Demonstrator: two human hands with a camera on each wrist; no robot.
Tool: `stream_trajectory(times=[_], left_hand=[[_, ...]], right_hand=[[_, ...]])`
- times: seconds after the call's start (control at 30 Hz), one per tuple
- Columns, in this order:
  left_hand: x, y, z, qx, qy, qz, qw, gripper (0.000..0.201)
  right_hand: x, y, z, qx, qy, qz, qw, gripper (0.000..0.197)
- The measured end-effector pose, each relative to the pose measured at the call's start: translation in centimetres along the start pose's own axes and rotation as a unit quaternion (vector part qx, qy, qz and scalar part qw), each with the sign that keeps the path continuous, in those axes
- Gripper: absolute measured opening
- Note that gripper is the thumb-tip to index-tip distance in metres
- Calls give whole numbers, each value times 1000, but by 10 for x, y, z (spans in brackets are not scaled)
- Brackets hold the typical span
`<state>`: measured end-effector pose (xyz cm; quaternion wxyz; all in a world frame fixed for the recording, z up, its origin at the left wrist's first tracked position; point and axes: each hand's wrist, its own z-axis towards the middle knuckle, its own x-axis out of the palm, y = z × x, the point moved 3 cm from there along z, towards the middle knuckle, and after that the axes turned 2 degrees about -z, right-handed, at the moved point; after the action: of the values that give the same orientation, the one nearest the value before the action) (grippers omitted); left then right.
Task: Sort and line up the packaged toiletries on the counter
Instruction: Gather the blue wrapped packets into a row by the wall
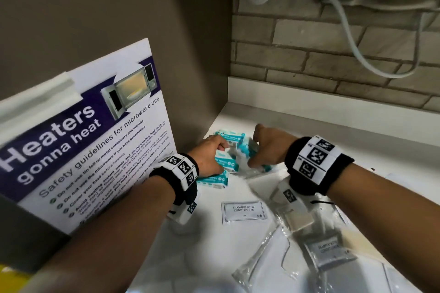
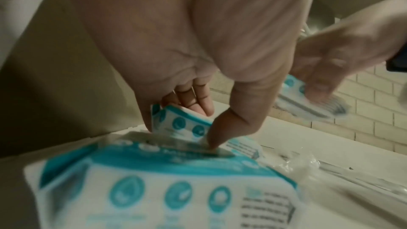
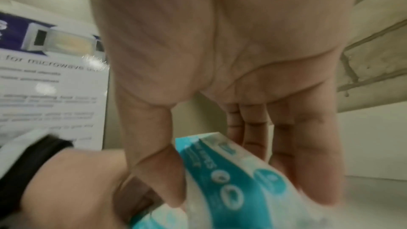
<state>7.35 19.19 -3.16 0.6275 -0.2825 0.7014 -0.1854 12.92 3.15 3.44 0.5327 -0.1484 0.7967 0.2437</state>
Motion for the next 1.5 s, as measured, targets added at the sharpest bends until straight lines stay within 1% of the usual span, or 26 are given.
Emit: stream_trajectory(times=[0.1,0.2,0.3,0.37,0.43,0.5,0.63,0.73,0.87,0.97,1.0,1.13,1.2,1.23,1.3,1.33,1.37,1.4,1.47,1.5], left_hand=[[0,-1,0,-6,14,1,1000,57],[-2,-2,1,-11,17,2,1000,55],[-3,1,0,-7,23,50,998,49],[-2,3,-1,1,38,97,995,52],[-1,5,-6,8,44,139,989,61],[1,7,-13,14,48,159,986,65],[7,12,-29,32,66,161,984,56],[7,16,-41,32,70,166,983,52],[4,15,-48,36,60,165,984,45],[0,12,-49,42,41,151,987,40],[-1,11,-49,41,38,151,987,39],[-5,7,-45,4,27,156,987,26],[-7,3,-38,-12,12,148,989,21],[-9,0,-33,-17,-1,141,990,19],[-14,-4,-22,-24,-34,119,992,16],[-16,-6,-15,-27,-50,109,992,17],[-18,-8,-7,-32,-59,102,993,18],[-20,-9,1,-38,-62,99,992,20],[-20,-11,16,-51,-55,109,991,24],[-19,-12,24,-54,-48,120,990,26]], right_hand=[[-15,-1,5,-3,-35,25,999,49],[-18,-1,10,-6,-52,43,998,47],[-13,3,17,-14,-54,42,998,45],[-10,7,22,-22,-58,28,998,47],[-4,11,27,-33,-59,29,997,54],[1,17,32,-46,-57,31,997,58],[13,28,41,-65,-56,1,996,42],[26,37,43,-81,-44,-17,996,38],[47,50,46,-106,-34,-47,993,31],[59,53,50,-123,-32,-50,991,20],[60,53,51,-126,-30,-45,990,19],[60,47,50,-145,-11,-45,988,27],[57,42,49,-153,-12,-22,988,25],[51,37,51,-151,-30,3,988,23],[37,27,56,-136,-100,48,985,21],[28,21,61,-122,-136,59,981,23],[22,17,65,-106,-157,58,980,27],[18,13,70,-90,-158,42,982,34],[20,8,83,-68,-107,-8,992,56],[23,5,90,-58,-77,-24,995,62]])
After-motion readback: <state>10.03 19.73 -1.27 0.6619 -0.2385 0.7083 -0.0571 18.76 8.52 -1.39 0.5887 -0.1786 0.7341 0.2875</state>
